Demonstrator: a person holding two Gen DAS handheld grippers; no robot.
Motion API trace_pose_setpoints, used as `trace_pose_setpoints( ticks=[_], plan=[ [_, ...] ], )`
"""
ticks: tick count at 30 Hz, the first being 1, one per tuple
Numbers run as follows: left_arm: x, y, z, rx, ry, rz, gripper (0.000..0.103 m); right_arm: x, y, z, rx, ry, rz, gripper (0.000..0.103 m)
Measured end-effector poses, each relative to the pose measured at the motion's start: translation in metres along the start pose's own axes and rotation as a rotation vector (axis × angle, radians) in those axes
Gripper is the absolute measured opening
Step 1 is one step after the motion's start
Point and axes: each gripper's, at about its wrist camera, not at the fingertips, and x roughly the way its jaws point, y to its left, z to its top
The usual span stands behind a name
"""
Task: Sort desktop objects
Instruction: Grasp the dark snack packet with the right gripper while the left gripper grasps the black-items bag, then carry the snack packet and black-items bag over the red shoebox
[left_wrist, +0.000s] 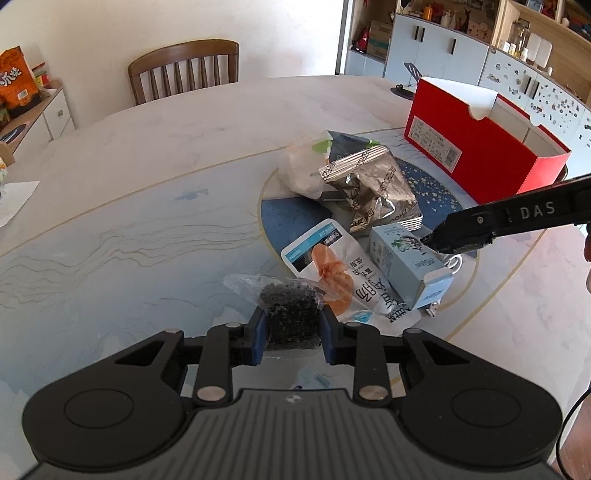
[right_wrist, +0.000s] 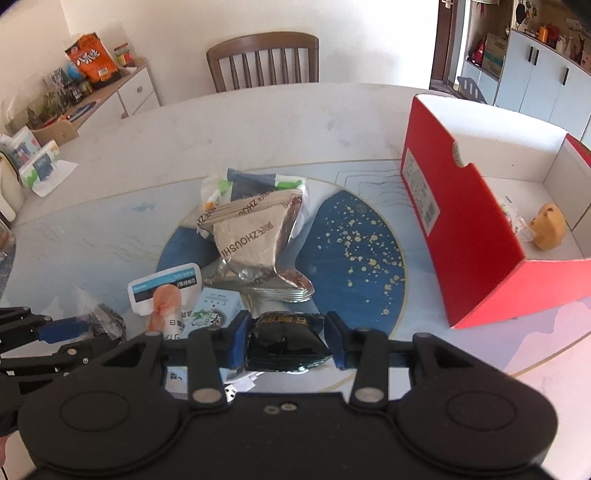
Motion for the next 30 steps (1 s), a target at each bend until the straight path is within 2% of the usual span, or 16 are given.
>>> trace_pose_setpoints(
  ticks=[14, 30],
  plan=[
    [-0.039, -0.029, 0.02, 0.02, -0.019, -0.035, 0.028, -0.055, -0.019, 0.001, 0.009, -0.085, 0.064, 0.042],
    [-0.068, -0.09, 0.063, 0.076, -0.039, -0.101, 0.028, -0.106, -0.055, 0.01, -0.019, -0.148, 0.065, 0.042]
  ],
)
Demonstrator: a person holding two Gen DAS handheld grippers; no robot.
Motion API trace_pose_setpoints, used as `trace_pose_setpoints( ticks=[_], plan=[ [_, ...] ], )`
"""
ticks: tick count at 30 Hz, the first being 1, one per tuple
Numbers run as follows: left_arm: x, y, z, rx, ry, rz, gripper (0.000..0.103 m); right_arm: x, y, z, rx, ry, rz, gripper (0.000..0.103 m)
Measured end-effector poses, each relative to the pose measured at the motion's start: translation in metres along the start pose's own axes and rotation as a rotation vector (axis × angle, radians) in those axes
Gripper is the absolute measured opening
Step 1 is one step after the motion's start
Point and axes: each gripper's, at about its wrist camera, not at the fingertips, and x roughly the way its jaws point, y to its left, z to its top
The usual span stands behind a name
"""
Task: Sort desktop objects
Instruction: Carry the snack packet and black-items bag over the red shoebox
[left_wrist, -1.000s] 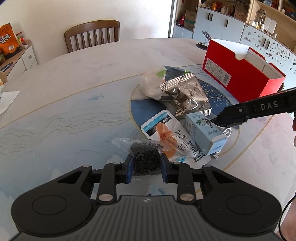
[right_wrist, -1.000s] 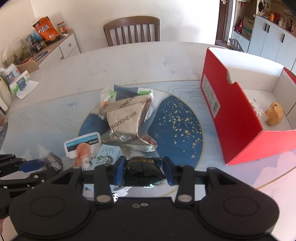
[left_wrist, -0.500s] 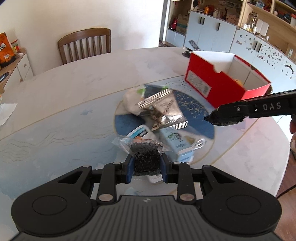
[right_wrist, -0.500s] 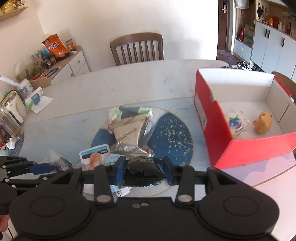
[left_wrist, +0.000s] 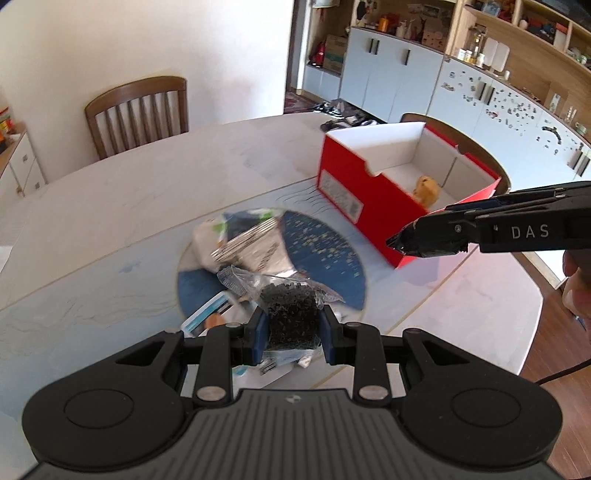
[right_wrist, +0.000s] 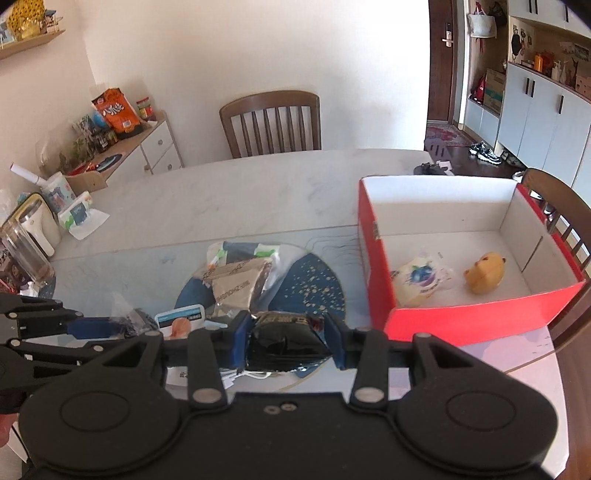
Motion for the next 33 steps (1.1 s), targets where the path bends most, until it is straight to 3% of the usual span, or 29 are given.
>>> trace_pose_setpoints(
  ticks=[20, 33],
  plan=[
    [0.034, -0.093, 0.075, 0.128, -0.043, -0.046, 0.028, -0.027, -0.085, 0.024, -0.01, -0.073, -0.038, 0.042],
    [0.091, -0.142, 0.127, 0.18, 0.02, -0.084, 0.028, -0.012, -0.153, 0.041, 0.044, -0.06, -0.062, 0.042]
  ],
)
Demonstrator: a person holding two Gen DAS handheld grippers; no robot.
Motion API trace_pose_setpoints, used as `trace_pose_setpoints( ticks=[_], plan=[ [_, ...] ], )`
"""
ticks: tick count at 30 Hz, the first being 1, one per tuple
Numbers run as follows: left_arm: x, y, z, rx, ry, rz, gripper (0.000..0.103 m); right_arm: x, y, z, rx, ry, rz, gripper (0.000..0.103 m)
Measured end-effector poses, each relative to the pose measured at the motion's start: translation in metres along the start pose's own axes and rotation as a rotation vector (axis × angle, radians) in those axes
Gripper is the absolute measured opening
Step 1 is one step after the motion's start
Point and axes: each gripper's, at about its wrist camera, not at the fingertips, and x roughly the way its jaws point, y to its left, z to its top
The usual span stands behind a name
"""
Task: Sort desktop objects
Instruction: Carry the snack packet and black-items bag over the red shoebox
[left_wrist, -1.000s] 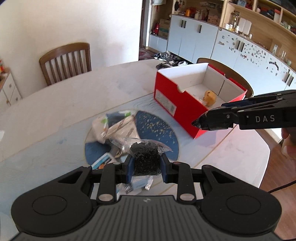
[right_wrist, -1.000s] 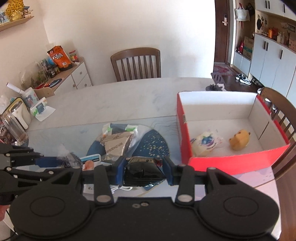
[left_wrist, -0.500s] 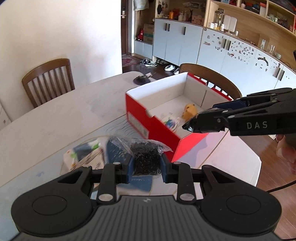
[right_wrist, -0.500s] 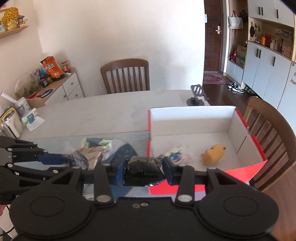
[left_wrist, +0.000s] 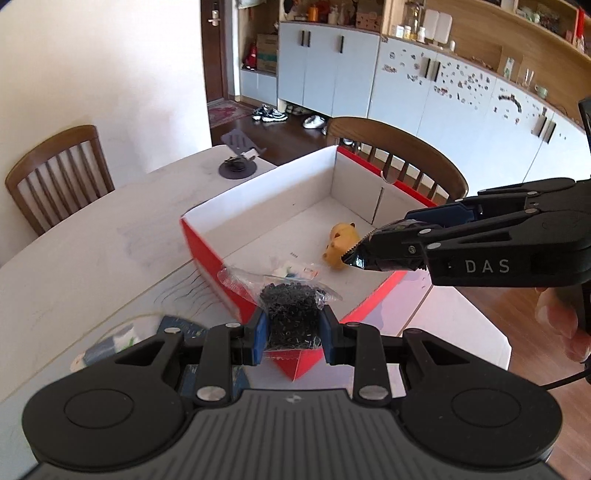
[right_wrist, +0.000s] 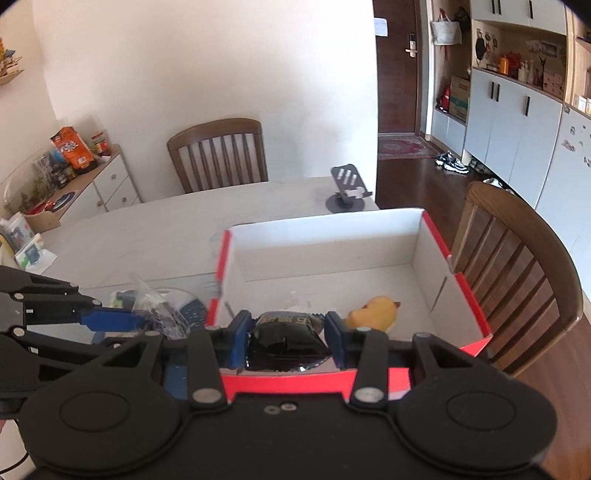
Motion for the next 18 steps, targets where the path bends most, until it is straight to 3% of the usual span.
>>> trace_pose_setpoints(
  ticks=[9, 18],
  plan=[
    [0.047, -0.011, 0.035, 0.033, 0.055, 0.012, 0.028, 0.024, -0.042, 0.01, -0.002, 0.023, -0.059, 0.042],
    [0.095, -0.012, 0.07, 0.06, 0.096, -0.003, 0.028, 0.057, -0.059, 0.007, -0.058, 0.089, -0.093, 0.042]
  ],
)
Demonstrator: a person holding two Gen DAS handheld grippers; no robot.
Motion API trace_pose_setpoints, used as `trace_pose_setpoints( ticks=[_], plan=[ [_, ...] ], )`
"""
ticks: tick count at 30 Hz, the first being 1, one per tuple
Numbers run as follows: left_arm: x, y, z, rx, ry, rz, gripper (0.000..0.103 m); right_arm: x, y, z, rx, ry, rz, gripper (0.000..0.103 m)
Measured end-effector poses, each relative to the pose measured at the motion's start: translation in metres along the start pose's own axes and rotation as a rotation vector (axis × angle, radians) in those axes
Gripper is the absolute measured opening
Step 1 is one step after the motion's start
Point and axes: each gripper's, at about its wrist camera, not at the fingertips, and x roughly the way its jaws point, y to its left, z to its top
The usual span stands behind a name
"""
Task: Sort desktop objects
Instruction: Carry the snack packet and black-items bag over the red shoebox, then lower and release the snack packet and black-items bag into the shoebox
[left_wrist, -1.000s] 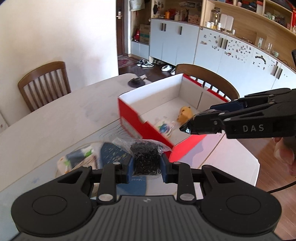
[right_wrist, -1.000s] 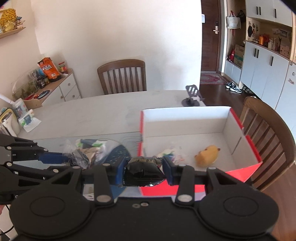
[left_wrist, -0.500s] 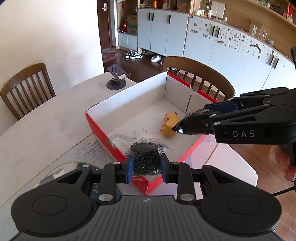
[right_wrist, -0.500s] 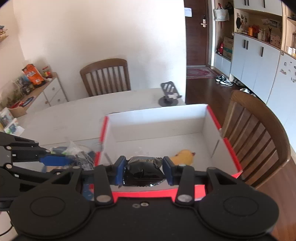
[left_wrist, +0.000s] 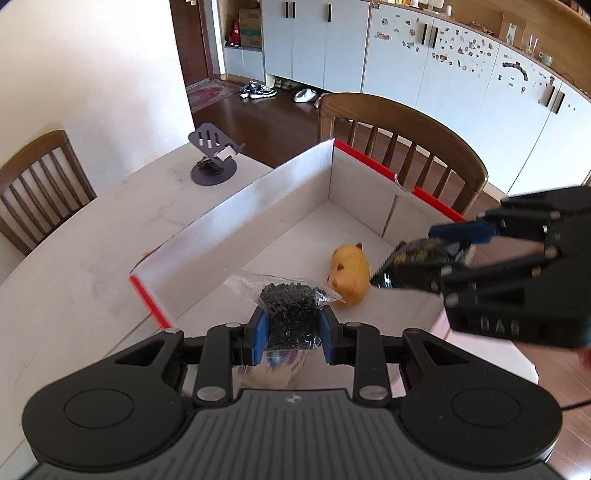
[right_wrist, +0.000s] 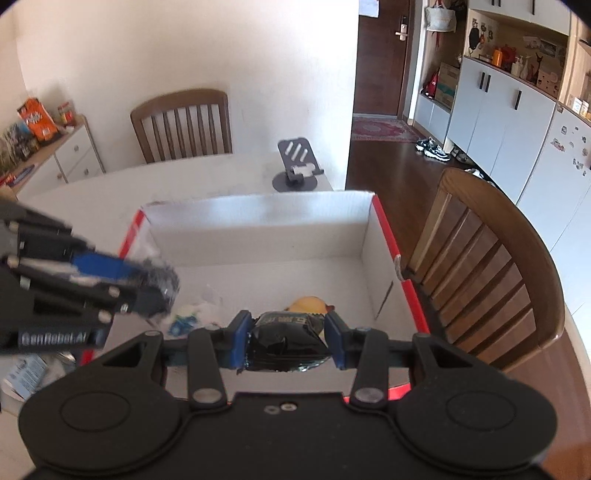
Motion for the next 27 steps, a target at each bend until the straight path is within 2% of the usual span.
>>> trace_pose_setpoints(
  ticks=[15, 27],
  plan=[
    [0.077, 0.001, 0.033, 0.023, 0.097, 0.006, 0.028, 0.044, -0.002, -0.007, -0.111, 0.121, 0.002, 0.042],
    [0.124, 0.002, 0.04, 0.035, 0.182, -0.001, 0.028, 0.073, -0.009, -0.008, -0.099, 0.201, 0.051, 0.042]
  ],
)
